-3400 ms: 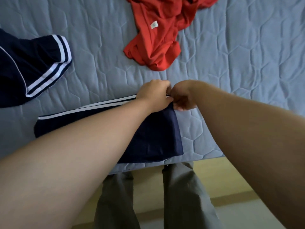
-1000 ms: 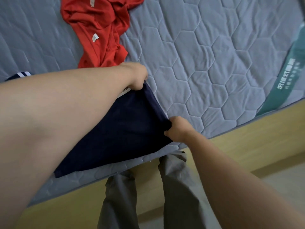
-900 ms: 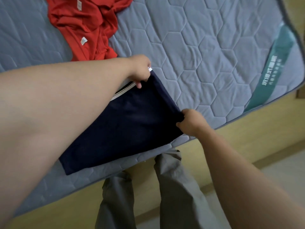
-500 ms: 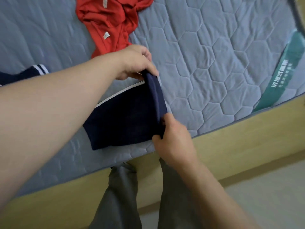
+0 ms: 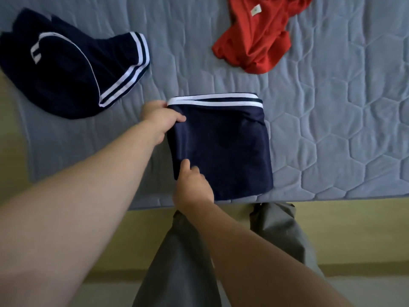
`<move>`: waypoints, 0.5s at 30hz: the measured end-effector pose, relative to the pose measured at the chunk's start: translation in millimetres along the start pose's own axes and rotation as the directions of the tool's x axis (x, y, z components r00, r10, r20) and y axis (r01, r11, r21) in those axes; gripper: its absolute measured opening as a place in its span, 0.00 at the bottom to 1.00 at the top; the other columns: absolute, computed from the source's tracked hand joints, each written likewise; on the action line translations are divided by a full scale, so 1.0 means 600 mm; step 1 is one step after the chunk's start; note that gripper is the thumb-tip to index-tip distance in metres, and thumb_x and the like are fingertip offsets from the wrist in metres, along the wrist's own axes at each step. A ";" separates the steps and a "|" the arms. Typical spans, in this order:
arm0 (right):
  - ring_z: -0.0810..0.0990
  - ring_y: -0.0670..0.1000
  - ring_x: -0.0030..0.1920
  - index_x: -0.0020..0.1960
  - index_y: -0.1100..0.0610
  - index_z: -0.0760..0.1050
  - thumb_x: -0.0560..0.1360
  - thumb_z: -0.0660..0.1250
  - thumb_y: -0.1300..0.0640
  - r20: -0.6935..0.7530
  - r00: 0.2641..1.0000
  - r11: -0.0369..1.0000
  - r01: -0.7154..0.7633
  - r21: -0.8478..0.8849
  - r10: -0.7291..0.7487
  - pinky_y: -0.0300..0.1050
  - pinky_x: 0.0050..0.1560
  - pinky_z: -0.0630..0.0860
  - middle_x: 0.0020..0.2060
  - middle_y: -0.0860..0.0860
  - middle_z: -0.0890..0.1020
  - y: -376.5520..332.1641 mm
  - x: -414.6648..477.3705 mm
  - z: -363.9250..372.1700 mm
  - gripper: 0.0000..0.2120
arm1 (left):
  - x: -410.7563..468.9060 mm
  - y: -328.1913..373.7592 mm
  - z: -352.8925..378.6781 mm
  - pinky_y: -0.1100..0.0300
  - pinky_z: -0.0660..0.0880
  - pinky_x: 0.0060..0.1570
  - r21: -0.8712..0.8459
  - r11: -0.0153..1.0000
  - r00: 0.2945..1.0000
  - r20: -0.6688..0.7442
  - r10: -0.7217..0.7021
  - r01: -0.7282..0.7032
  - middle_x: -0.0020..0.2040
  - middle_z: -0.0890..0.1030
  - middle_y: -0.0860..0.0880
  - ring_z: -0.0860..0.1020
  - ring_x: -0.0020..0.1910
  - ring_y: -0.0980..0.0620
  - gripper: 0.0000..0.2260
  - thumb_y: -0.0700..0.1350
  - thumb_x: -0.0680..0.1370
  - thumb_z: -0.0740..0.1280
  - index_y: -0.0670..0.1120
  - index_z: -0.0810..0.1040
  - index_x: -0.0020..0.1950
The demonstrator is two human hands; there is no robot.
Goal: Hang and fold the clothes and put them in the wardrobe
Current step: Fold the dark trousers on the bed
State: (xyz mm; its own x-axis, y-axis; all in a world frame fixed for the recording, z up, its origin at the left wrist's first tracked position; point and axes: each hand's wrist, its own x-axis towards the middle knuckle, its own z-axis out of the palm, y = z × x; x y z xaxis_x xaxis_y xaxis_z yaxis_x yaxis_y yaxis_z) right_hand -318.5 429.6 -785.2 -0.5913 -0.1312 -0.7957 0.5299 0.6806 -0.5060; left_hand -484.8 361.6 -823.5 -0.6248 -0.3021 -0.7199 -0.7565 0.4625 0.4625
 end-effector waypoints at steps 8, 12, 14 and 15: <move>0.75 0.58 0.55 0.72 0.54 0.56 0.77 0.62 0.65 -0.017 1.000 0.999 -0.007 -0.045 0.007 0.52 0.49 0.75 0.58 0.56 0.72 0.005 0.033 0.036 0.27 | -0.044 -0.103 0.012 0.61 0.73 0.44 0.009 0.950 0.926 0.219 -0.307 0.313 0.47 0.79 0.54 0.77 0.45 0.55 0.25 0.59 0.66 0.81 0.47 0.75 0.54; 0.76 0.57 0.57 0.71 0.53 0.60 0.77 0.65 0.60 0.079 0.997 1.000 0.020 -0.008 -0.020 0.56 0.54 0.78 0.60 0.54 0.72 0.016 0.029 0.034 0.25 | -0.049 -0.143 0.026 0.62 0.78 0.43 -0.093 0.966 0.933 0.296 -0.205 0.241 0.48 0.85 0.53 0.83 0.46 0.55 0.16 0.53 0.71 0.79 0.48 0.82 0.54; 0.77 0.55 0.59 0.73 0.52 0.63 0.75 0.67 0.59 0.155 0.987 0.999 0.024 0.044 -0.030 0.54 0.58 0.78 0.61 0.52 0.74 0.035 0.021 0.018 0.29 | -0.049 -0.149 0.025 0.67 0.77 0.32 -0.180 0.937 0.916 0.329 -0.229 0.299 0.42 0.85 0.54 0.83 0.36 0.59 0.11 0.48 0.71 0.79 0.48 0.81 0.49; 0.78 0.54 0.57 0.72 0.51 0.67 0.74 0.67 0.60 0.119 0.991 0.997 0.063 0.048 -0.068 0.52 0.57 0.78 0.59 0.51 0.76 0.047 0.016 0.005 0.27 | -0.048 -0.151 0.024 0.66 0.78 0.32 -0.213 0.919 0.903 0.354 -0.243 0.331 0.43 0.86 0.52 0.84 0.36 0.58 0.12 0.47 0.71 0.80 0.47 0.81 0.50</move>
State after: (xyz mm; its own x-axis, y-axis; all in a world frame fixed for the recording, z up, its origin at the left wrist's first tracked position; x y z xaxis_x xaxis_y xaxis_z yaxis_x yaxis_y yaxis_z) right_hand -307.8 445.5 -808.1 -0.5496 -0.2617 -0.7934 0.5204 0.6357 -0.5702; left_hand -395.4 340.6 -851.9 -0.3121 -0.0900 -0.9458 -0.9433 0.1476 0.2973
